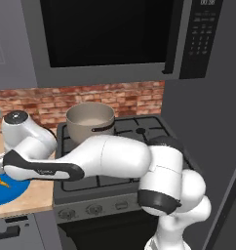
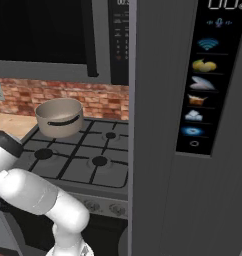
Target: Retrieve the frozen meat and place it in the pot on a burner. Then turn the burner on.
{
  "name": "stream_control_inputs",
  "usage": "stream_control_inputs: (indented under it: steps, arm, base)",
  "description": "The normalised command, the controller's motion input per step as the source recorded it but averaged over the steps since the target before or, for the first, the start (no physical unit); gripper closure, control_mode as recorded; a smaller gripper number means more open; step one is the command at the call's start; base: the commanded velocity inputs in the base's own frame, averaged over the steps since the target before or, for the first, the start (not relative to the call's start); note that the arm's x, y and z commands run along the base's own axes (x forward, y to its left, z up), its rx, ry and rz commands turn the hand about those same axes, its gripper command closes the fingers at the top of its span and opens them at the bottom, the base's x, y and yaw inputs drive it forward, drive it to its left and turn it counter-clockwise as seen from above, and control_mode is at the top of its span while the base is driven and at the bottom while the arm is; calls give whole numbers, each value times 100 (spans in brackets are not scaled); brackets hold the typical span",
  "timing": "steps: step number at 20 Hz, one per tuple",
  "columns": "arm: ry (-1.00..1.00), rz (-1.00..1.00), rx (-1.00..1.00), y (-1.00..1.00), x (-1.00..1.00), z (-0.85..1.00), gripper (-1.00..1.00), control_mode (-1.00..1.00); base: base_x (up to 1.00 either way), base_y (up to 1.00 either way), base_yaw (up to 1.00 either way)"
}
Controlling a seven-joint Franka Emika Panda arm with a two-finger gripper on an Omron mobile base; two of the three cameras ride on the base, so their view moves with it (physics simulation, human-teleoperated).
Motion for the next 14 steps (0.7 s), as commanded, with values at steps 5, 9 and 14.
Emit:
stream_control_inputs:
  steps: [5, 9, 14]
  arm:
    - [2, 0, -1, 12, 10, -19, -100, -100]
    - [10, 0, -2, 9, 11, -14, -100, -100]
    - [6, 0, -1, 18, 20, -38, -100, -100]
  base:
    - [0, 0, 0]
    - [0, 0, 0]
    - [0, 0, 0]
